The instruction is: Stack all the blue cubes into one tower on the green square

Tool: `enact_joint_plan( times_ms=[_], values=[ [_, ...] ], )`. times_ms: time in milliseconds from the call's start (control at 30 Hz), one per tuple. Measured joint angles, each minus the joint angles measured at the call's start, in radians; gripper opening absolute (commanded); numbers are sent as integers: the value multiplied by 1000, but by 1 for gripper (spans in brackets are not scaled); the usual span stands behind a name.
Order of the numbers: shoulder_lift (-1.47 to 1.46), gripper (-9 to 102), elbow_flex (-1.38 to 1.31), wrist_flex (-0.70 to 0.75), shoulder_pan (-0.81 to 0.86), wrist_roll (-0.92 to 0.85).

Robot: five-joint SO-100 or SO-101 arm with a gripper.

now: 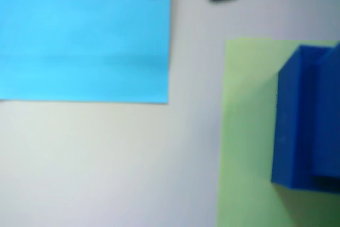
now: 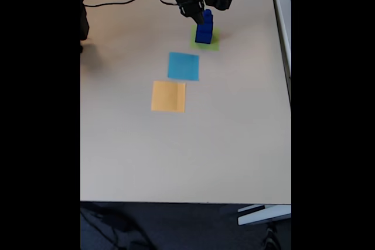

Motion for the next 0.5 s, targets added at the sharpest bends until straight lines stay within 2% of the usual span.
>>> enact_joint_plan(
  times_ms=[500],
  values=[
    [-25, 0, -21, -32, -6, 11]
  ],
)
